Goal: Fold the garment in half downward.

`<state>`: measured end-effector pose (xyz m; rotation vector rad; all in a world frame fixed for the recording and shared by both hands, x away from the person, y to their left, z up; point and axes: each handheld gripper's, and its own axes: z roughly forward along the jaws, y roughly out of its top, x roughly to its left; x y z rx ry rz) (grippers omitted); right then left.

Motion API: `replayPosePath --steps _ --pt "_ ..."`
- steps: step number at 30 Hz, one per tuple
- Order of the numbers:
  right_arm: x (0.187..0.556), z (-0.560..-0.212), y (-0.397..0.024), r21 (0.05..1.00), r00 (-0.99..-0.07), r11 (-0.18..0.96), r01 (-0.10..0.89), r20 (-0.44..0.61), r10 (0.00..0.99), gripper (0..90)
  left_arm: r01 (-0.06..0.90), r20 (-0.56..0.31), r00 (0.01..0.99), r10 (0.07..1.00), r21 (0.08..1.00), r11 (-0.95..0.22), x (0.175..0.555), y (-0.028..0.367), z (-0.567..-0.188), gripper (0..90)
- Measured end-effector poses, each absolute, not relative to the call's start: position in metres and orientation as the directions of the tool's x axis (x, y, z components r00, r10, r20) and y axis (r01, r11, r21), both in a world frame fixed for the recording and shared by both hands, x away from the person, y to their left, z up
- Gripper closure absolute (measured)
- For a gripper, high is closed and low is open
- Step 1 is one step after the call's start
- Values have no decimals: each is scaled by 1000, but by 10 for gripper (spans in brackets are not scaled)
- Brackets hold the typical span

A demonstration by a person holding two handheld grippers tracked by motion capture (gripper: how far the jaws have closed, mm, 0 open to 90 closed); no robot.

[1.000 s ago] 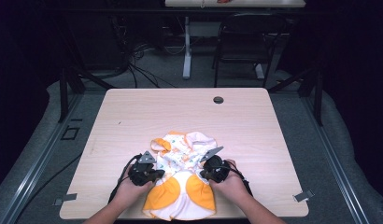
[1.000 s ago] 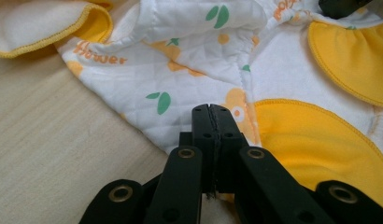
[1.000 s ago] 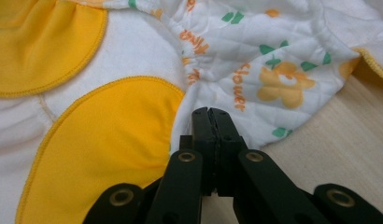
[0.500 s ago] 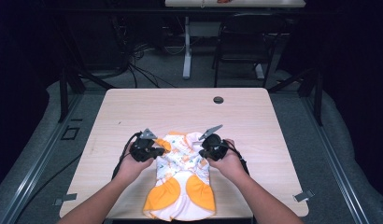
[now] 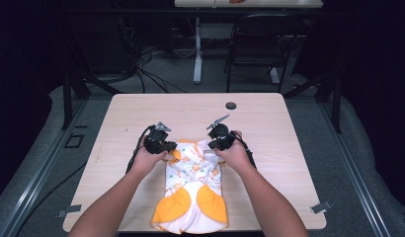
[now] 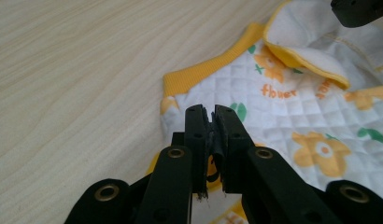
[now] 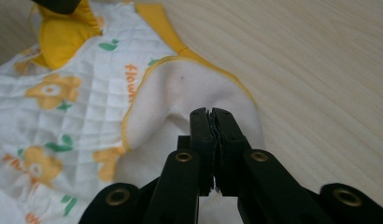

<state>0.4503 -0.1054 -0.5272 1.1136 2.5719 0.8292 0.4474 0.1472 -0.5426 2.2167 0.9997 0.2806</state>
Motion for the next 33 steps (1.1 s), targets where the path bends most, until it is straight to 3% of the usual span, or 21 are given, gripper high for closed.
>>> replayPosePath --steps 8,11,19,22,33 --pt "461 -539 -109 585 -652 517 625 26 758 777 596 -71 654 753 661 -455 457 150 -551 781" --pt "463 -542 -108 591 -641 514 622 6 768 691 603 -64 638 768 662 -445 460 151 -556 706" --pt "467 -555 -105 590 -612 489 643 10 791 601 625 -91 627 774 652 -429 463 150 -561 608" --pt "469 -555 -107 549 -626 521 653 5 780 563 624 -90 620 779 658 -421 463 151 -564 543" --pt "472 -560 -111 526 -615 503 686 49 787 545 627 -88 626 775 647 -433 463 152 -572 539"
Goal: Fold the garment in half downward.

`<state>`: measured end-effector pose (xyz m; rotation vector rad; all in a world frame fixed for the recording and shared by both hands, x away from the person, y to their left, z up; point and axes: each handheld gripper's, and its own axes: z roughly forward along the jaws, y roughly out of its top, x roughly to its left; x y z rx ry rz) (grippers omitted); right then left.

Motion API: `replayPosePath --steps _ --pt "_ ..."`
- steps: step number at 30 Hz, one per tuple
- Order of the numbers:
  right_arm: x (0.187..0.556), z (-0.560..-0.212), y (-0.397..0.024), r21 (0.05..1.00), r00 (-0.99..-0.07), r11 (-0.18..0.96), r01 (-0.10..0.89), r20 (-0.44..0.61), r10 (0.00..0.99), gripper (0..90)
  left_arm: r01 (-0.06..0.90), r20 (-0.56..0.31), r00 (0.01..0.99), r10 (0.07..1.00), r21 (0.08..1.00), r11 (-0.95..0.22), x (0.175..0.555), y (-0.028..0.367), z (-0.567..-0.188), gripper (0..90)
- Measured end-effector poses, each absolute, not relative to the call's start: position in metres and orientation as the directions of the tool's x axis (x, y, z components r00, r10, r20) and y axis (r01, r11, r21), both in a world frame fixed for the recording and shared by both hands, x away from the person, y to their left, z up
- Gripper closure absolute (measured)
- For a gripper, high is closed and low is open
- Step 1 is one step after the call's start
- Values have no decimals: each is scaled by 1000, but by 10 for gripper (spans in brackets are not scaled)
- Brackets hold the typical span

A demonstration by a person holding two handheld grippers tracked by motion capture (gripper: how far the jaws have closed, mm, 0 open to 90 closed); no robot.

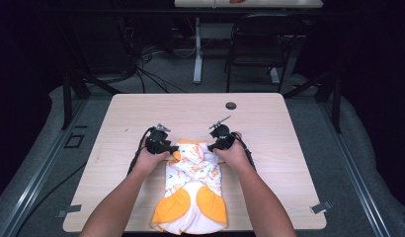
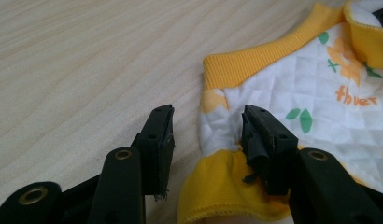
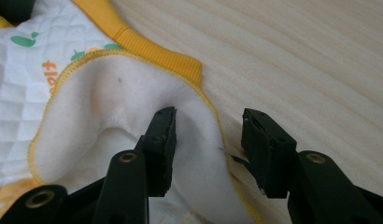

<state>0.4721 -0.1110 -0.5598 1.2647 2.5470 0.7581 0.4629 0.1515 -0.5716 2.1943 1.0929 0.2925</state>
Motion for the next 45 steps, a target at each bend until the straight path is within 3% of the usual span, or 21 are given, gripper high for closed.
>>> replayPosePath --steps 5,13,20,29,45 --pt "472 -560 -113 525 -619 500 689 68 782 584 625 -91 626 774 653 -428 462 151 -572 564" --pt "468 -561 -109 532 -631 498 685 93 770 774 629 -127 648 751 644 -435 462 150 -571 742" --pt "466 -559 -105 519 -655 529 672 84 751 861 632 -127 655 745 633 -447 461 149 -570 827" --pt "464 -552 -104 524 -662 540 659 63 747 872 637 -120 661 741 612 -469 463 148 -561 846" --pt "456 -510 -118 619 -707 557 553 -4 707 873 563 -66 685 725 680 -470 460 151 -516 853"
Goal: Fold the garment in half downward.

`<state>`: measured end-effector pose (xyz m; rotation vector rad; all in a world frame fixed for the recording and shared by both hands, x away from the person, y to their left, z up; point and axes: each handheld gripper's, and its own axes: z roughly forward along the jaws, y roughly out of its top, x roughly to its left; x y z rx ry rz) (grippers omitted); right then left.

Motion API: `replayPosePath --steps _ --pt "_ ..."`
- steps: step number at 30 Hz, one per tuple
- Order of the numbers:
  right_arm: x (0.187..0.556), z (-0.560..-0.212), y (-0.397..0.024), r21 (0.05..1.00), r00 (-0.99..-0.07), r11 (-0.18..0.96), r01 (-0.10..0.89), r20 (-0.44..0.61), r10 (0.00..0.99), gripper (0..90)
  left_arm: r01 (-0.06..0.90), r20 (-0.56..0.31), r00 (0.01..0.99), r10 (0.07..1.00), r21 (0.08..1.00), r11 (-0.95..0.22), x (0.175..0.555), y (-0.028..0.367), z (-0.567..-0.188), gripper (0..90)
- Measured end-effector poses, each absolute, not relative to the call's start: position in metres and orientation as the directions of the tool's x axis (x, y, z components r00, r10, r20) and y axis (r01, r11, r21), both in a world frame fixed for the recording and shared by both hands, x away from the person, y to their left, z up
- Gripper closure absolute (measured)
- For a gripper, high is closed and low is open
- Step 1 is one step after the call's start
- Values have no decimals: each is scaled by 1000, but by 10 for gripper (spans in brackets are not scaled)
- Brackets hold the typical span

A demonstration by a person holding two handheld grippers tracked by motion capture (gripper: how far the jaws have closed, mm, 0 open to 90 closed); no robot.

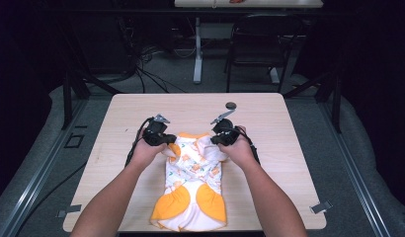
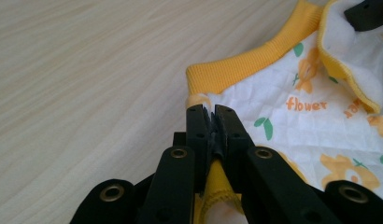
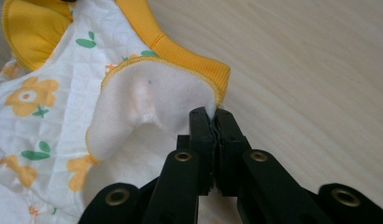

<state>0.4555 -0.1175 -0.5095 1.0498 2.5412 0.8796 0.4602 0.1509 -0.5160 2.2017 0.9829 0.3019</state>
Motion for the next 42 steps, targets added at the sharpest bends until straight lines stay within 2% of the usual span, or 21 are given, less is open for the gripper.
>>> replayPosePath --steps 10,27,42 --pt "455 -479 -110 647 -717 584 491 -80 692 874 522 -35 679 733 725 -449 461 157 -491 853" --pt "456 -438 -110 721 -688 558 411 -157 709 874 422 37 683 729 794 -436 463 159 -450 853" --pt "430 -454 -115 702 -740 607 371 -171 650 873 408 16 725 689 796 -447 441 165 -469 852"
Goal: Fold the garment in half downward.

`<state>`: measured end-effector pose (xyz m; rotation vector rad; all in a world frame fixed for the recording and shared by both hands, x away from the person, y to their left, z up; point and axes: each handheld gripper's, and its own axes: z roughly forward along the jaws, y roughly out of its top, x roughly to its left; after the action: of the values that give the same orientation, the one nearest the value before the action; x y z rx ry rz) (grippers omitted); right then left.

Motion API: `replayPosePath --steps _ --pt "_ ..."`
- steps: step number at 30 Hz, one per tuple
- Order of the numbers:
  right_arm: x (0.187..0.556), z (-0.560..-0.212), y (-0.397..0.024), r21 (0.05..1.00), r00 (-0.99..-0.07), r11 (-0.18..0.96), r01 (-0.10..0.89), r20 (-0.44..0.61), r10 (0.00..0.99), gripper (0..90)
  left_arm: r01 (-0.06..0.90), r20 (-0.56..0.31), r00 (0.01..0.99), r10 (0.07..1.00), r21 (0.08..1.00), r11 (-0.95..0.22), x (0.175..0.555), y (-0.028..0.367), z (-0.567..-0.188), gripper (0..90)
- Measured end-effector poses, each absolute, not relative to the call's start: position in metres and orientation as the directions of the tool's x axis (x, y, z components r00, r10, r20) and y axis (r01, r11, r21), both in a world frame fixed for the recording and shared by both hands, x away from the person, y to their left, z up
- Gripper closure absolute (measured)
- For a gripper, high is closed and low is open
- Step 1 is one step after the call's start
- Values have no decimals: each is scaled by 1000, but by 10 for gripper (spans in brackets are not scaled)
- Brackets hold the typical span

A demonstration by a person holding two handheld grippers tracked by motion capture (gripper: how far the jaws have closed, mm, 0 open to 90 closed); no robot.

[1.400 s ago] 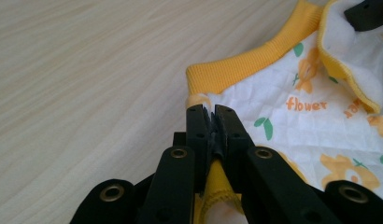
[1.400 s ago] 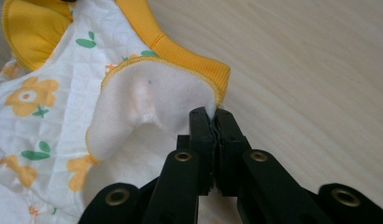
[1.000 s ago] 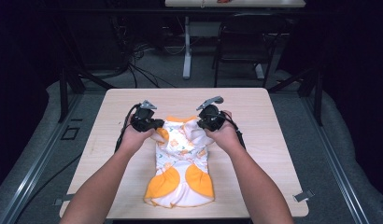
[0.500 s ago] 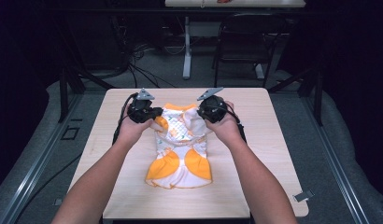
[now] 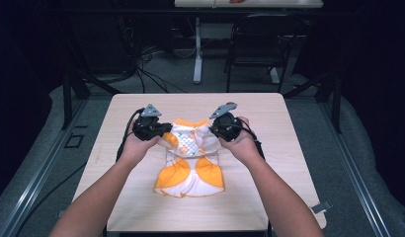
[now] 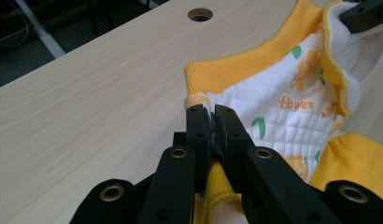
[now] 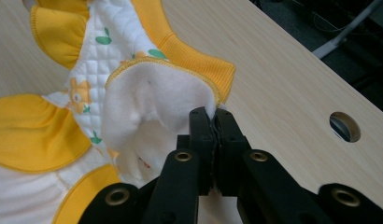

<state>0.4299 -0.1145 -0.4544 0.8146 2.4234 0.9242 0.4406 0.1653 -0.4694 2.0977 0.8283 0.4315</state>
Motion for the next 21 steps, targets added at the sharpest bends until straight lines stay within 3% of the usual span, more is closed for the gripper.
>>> replayPosePath --steps 21 --pt "404 -477 -111 667 -784 654 358 -166 598 873 416 -5 760 649 772 -481 419 170 -492 852"
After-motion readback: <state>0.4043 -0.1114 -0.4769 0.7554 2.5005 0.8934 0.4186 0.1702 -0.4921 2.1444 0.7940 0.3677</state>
